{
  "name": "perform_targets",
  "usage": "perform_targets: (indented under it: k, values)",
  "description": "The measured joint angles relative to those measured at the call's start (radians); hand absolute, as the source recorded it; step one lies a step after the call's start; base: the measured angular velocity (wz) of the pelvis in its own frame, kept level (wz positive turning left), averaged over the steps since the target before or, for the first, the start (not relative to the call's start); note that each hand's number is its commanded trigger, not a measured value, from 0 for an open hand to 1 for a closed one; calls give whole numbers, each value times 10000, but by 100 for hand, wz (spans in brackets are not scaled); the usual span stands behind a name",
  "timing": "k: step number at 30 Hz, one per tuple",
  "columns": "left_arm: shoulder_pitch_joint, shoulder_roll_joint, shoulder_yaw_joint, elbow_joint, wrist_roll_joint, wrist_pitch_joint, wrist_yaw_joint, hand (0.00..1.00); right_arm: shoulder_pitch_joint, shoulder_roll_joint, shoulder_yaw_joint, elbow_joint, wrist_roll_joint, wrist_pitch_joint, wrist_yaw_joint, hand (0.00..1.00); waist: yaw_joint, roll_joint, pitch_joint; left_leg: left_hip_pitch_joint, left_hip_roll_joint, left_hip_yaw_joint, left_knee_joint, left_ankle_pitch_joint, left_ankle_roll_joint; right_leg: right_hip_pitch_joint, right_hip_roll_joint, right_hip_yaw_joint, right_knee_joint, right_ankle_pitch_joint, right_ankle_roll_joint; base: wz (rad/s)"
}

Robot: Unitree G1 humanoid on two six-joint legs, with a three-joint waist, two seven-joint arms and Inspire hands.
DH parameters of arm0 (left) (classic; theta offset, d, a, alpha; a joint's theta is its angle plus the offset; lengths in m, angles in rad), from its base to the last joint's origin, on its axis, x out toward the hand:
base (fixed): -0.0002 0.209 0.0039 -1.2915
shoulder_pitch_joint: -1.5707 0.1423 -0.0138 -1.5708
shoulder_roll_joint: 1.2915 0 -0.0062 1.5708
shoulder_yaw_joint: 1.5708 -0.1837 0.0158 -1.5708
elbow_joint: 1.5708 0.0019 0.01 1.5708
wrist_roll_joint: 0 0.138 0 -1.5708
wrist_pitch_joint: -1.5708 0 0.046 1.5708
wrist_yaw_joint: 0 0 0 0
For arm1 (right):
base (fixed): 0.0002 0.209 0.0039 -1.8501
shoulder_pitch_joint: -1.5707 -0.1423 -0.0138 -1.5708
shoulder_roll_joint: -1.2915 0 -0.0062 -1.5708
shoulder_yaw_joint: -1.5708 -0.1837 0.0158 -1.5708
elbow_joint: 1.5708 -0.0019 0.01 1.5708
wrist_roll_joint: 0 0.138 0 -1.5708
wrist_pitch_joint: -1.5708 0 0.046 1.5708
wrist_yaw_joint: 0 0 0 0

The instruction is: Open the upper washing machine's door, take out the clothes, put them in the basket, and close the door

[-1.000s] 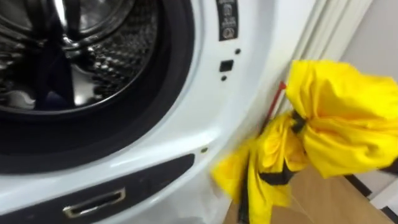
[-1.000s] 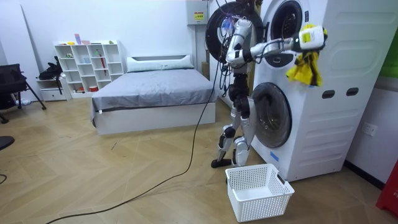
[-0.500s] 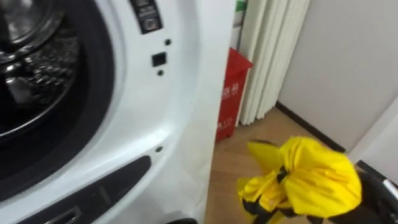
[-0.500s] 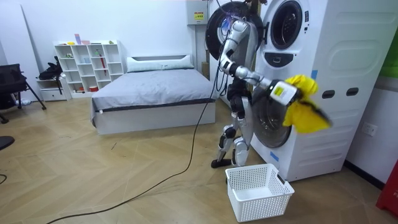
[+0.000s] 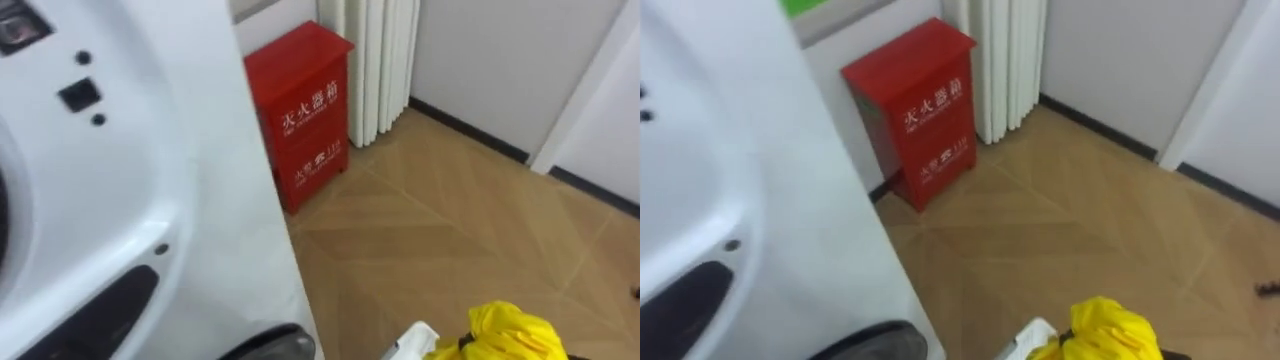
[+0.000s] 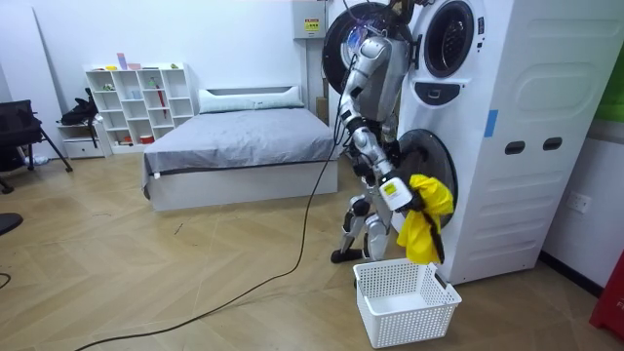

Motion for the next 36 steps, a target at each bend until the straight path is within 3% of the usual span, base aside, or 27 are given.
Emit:
perform_targets:
  k: [6,11,15,22,26,27,28,36]
  values:
    - [-249,-168,-37,0,-290,5,22,0,-412,-5,37,806,-205,-732,-399,100,-244,193,14,-480,-132,33,102,34,55,-625,1,122,416,2,31,-5]
    - [-453,-269,-42,0,-843,34,204,0,-929,1,126,1846,-82,-971,-420,100,-284,252,32,-788,-207,111,84,57,95,-984,-43,146,581,14,50,-2]
    - [-747,-315,-242,-1,-1869,32,315,0,-1340,-20,431,2594,270,-1002,-406,100,-282,386,35,-1241,-261,114,138,101,166,-1435,-102,175,565,104,100,0]
    - [-887,-409,-447,1,-2248,-1,426,0,-1737,-32,534,3426,259,-1017,-460,100,-277,464,49,-1386,-339,34,143,137,215,-1630,-224,11,754,93,102,2]
    - [-1246,-413,-926,44,-2869,-5,590,0,-1779,-207,1102,3453,270,-1023,-501,100,-163,505,67,-1512,-457,-181,36,250,312,-1694,-382,-146,756,73,133,19]
    - [-1292,-419,-1023,47,-2967,-20,595,0,-1827,-229,1268,3463,268,-1023,-478,64,-103,507,66,-1491,-488,-191,-28,270,321,-1698,-403,-149,756,73,140,4]
    - [-1305,-419,-1044,48,-3009,-31,596,0,-1830,-228,1345,3468,266,-1023,-459,0,-98,511,67,-1494,-492,-205,-31,274,325,-1697,-413,-161,746,73,143,5]
    - [-1750,-422,-1609,530,-3003,-427,593,0,-1997,-268,2247,3923,263,-1021,-287,0,129,518,66,-1565,-522,-622,-37,365,379,-1678,-645,-621,707,36,111,15]
